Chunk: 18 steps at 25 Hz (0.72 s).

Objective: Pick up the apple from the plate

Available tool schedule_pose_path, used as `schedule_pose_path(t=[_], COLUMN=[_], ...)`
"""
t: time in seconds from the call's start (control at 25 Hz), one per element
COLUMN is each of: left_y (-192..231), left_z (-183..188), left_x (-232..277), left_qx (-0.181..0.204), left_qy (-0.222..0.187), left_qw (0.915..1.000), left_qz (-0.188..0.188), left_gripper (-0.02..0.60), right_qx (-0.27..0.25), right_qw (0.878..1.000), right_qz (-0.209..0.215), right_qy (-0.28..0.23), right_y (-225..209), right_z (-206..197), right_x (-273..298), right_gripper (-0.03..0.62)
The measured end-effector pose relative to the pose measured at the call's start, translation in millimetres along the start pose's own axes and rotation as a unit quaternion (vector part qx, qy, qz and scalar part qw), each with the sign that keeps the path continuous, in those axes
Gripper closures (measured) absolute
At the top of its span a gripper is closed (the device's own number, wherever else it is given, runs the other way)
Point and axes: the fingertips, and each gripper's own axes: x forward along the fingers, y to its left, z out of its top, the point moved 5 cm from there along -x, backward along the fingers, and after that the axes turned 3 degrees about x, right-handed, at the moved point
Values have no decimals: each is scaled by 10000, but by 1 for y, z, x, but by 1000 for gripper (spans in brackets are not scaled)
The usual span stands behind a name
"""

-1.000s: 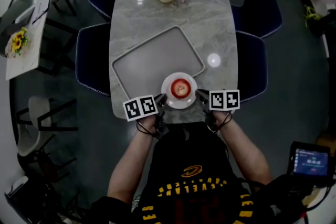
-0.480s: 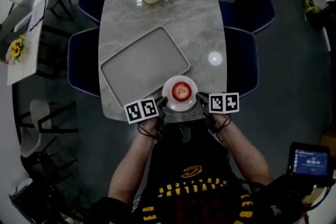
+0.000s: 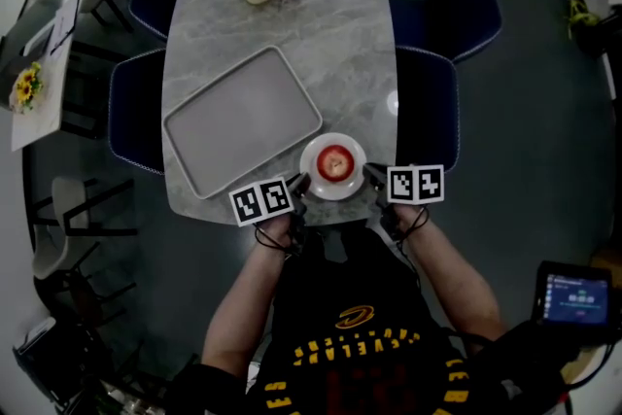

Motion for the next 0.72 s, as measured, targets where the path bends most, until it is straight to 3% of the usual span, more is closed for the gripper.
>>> schedule_pose_path(t=[0.72], left_y=[-9], left_z=[-35], left_x=[32], left_qx=[-63], left_qy=[-80], left_qw=[9999], left_qz=[-18], left_gripper=[543], right_qx=[2], right_qw=[9999], right_qz=[-94], right_qy=[64], right_y=[-42], right_z=[-16], right_x=[-11], right_gripper=[559])
